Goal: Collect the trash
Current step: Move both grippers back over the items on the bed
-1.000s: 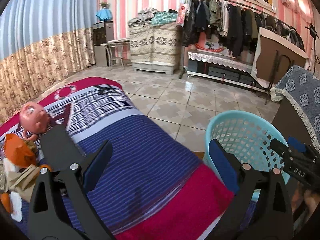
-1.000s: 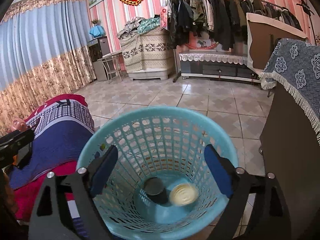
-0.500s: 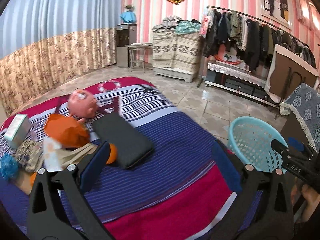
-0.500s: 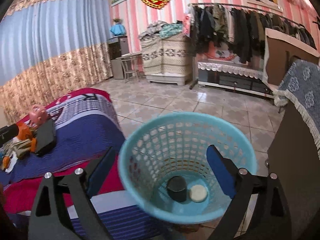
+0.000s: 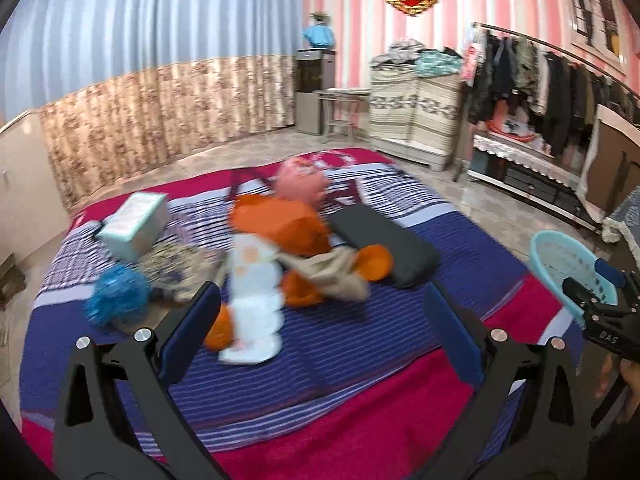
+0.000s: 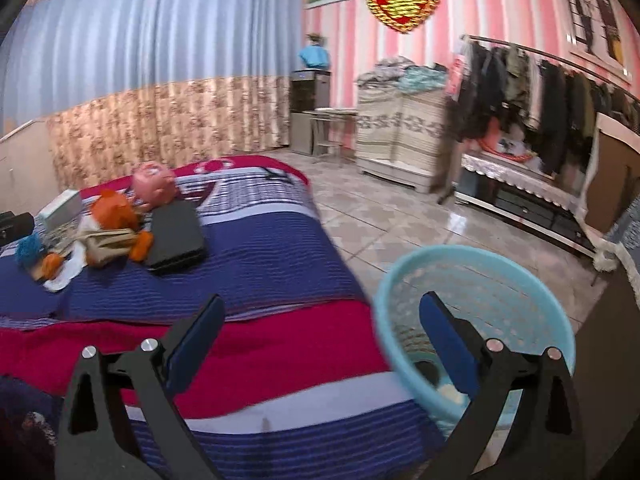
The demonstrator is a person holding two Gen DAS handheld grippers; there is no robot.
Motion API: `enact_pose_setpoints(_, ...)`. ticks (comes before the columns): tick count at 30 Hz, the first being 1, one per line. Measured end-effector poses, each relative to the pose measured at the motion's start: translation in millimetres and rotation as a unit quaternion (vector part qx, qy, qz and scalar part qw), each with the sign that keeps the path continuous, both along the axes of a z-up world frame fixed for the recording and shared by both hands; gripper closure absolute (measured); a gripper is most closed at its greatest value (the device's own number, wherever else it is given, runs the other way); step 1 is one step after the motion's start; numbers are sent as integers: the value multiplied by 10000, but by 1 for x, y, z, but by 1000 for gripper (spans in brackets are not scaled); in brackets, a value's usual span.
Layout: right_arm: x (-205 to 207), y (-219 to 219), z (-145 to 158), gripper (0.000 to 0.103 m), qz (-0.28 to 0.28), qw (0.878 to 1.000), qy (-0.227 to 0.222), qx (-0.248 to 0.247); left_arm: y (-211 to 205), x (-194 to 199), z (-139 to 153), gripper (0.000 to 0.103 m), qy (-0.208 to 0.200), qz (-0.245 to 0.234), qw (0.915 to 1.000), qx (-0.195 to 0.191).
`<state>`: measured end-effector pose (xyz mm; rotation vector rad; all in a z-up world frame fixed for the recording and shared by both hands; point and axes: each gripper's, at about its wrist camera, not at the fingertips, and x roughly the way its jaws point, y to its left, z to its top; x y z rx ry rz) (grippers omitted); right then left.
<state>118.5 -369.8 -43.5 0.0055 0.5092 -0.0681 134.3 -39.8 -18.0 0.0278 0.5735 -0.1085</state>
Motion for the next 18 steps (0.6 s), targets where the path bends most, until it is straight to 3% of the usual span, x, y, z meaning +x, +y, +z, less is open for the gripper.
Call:
enact_pose_setpoints(8,4,34,-7,7,501,9986,176,51,68,-8,-24,6,361,537,9979,80)
enact_pose_setpoints(18,29,81,-20,7,913,9946,427,236,127,-11,-40,6,474,1098,9928,-61)
